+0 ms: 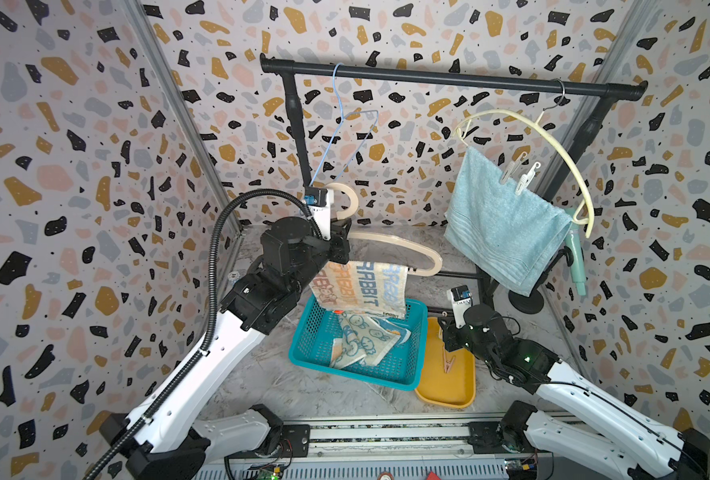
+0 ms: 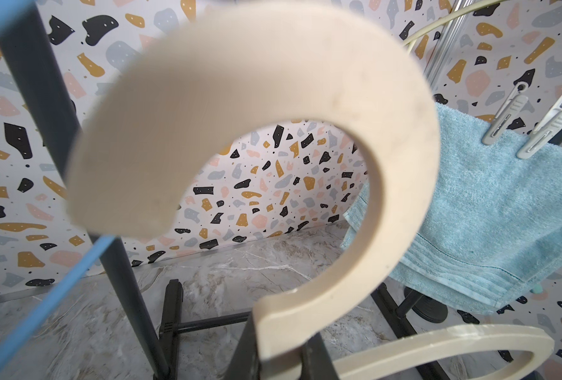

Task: Remove the clothespins securing towels to the hanger
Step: Place the clothespin in the storage box.

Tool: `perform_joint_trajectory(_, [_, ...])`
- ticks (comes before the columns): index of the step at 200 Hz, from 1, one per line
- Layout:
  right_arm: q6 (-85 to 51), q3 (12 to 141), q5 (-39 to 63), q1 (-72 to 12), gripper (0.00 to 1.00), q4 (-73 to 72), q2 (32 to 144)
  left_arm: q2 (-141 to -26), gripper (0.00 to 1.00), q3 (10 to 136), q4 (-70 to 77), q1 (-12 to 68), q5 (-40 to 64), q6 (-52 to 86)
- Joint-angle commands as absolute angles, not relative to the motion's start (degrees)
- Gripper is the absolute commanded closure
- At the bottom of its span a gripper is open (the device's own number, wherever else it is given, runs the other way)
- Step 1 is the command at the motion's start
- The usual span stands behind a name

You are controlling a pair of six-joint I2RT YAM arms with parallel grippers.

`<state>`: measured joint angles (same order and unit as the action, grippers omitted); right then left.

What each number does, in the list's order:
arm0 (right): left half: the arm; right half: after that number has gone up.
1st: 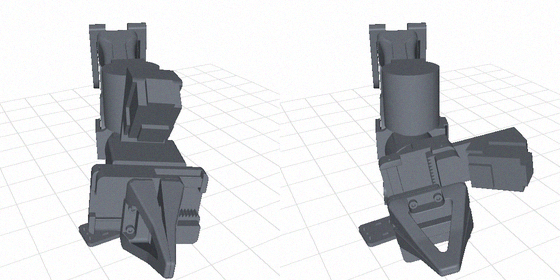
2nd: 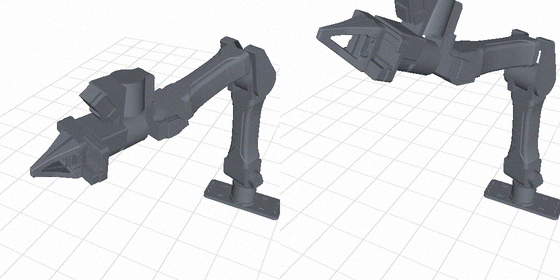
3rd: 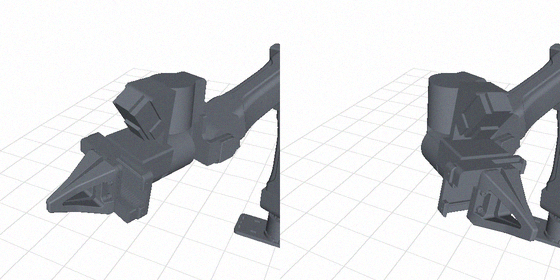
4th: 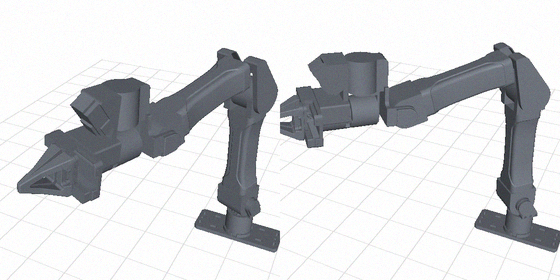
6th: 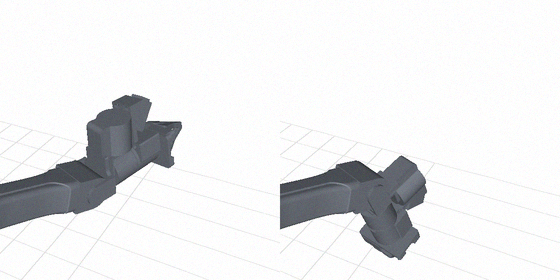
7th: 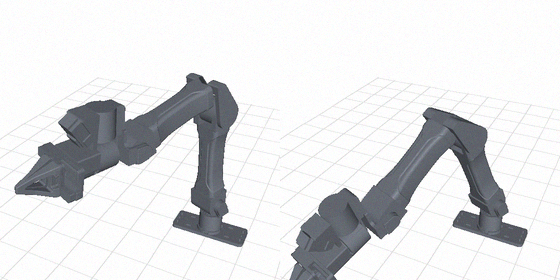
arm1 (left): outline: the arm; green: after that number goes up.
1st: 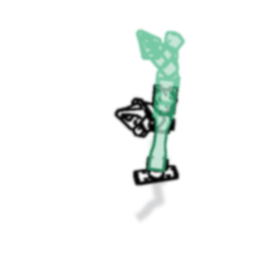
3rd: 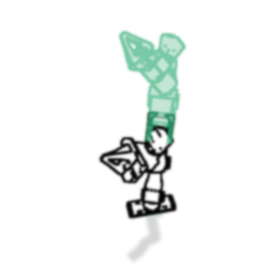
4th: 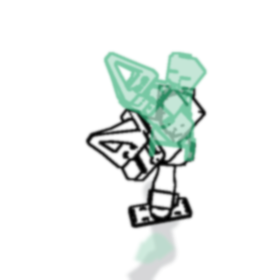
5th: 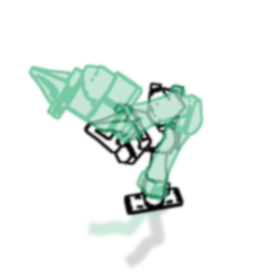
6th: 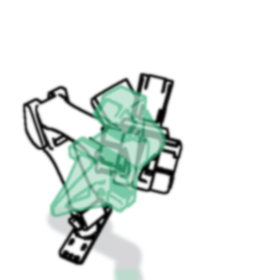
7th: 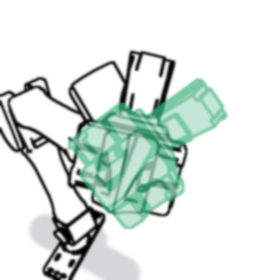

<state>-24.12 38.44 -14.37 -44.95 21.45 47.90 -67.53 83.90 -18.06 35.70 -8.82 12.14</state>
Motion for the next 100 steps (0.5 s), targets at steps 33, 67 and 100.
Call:
perform_joint_trajectory(33, [-30.3,34.0,-17.2,-44.1,1.0,22.4,48.4,-65.8,1.0,83.1,-16.2,35.7,-7.3,10.5])
perform_joint_trajectory(67, [-31.5,32.0,-16.6,-43.6,0.92,20.9,49.5,-65.7,1.0,82.5,-15.9,35.6,-7.3,10.4])
perform_joint_trajectory(100, [-32.3,30.6,-16.5,-43.3,0.89,20.2,50.4,-65.7,1.0,82.3,-15.9,35.6,-7.3,10.3])
